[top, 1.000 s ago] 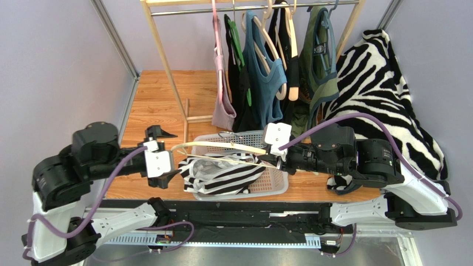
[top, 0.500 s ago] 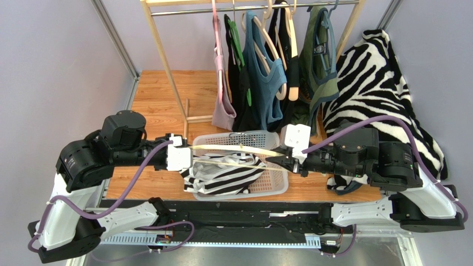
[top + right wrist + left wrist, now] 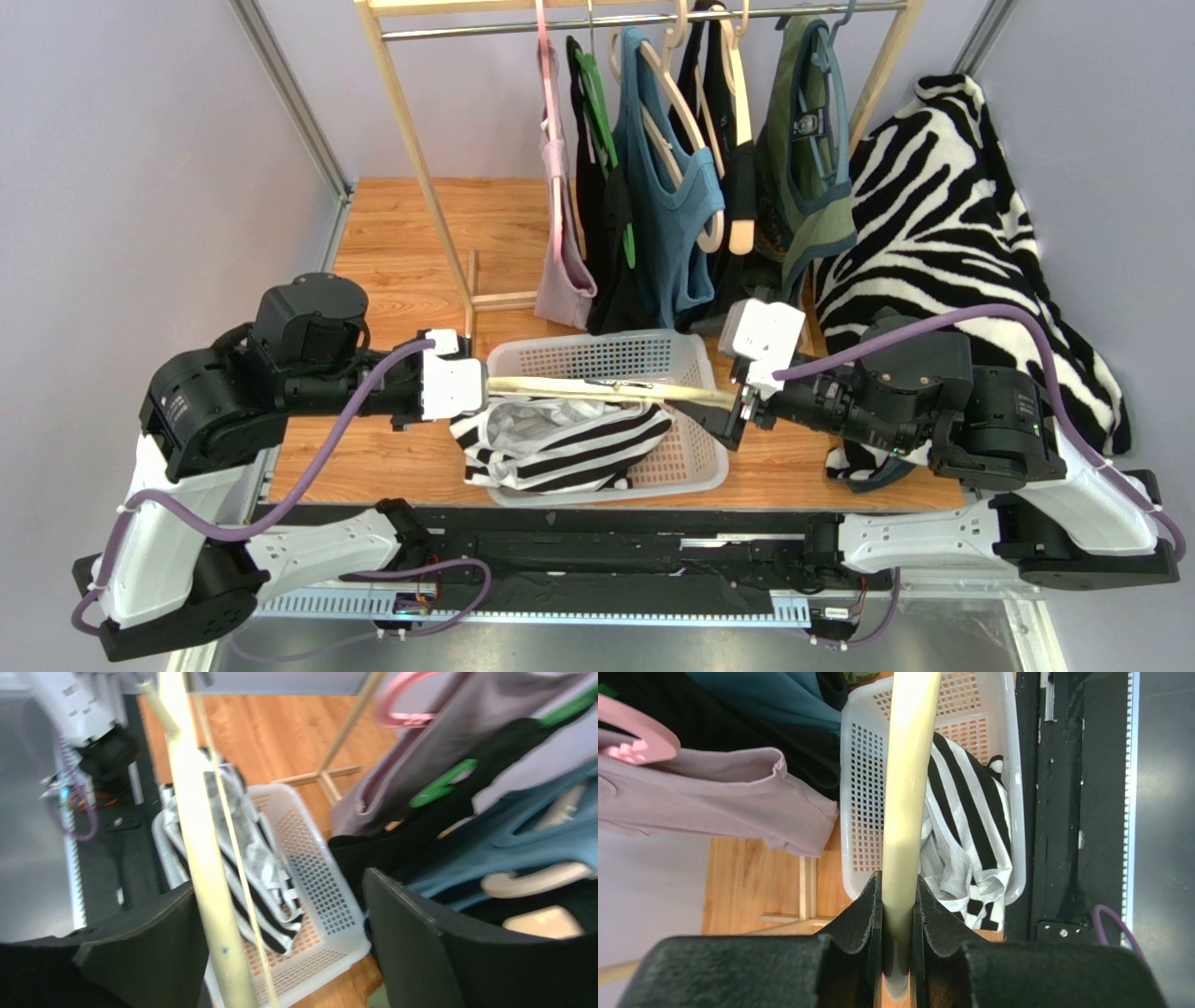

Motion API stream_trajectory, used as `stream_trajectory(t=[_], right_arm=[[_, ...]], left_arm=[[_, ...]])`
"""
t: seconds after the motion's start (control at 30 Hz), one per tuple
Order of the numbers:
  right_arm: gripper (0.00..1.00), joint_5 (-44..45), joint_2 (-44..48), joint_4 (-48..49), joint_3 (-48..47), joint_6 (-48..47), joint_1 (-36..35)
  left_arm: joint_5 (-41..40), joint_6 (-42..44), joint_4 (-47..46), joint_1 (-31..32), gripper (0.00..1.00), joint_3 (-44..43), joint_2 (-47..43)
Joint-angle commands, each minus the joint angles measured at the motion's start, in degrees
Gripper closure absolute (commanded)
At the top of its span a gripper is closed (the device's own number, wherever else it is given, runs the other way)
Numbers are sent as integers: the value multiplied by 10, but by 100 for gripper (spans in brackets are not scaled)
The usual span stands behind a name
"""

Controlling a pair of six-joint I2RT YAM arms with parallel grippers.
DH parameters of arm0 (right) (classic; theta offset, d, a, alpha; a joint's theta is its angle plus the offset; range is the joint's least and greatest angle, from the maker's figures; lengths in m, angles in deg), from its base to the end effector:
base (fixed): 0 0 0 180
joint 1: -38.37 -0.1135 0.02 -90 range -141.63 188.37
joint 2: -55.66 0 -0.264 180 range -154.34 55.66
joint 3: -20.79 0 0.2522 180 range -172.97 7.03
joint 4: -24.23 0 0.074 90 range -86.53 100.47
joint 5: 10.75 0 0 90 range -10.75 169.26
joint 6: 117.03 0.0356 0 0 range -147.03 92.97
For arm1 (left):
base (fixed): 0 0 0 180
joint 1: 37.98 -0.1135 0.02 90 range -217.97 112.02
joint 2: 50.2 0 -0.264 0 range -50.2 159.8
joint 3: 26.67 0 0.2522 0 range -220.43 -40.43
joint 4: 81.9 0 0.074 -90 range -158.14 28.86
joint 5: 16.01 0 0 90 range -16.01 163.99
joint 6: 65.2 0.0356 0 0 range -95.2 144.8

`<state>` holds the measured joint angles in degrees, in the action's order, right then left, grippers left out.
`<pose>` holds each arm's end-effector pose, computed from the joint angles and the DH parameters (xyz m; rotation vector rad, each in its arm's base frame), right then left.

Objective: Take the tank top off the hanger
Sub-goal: Place the hanger at the clothesline.

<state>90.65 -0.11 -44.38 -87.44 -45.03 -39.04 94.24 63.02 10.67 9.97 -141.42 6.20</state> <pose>0.0352 0.1251 0.5015 -1.2930 1.3666 0.5360 0.0545 -0.0788 0.4877 1.6212 1.4351 -0.4803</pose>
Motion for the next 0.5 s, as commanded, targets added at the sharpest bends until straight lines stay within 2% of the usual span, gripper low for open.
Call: stream_trajectory(t=[0.0,0.23,0.47], right_arm=[[18,143,35,150,10,-4,3],[17,183,116,234,32,-22,3],[18,248,124,276,69,-39,3]], left_arm=[[-6,-82,-3,-29,100,18,-30],[22,-137,-2,-94,100,16,-119],[10,-144,6,-141,100,-125,-161]])
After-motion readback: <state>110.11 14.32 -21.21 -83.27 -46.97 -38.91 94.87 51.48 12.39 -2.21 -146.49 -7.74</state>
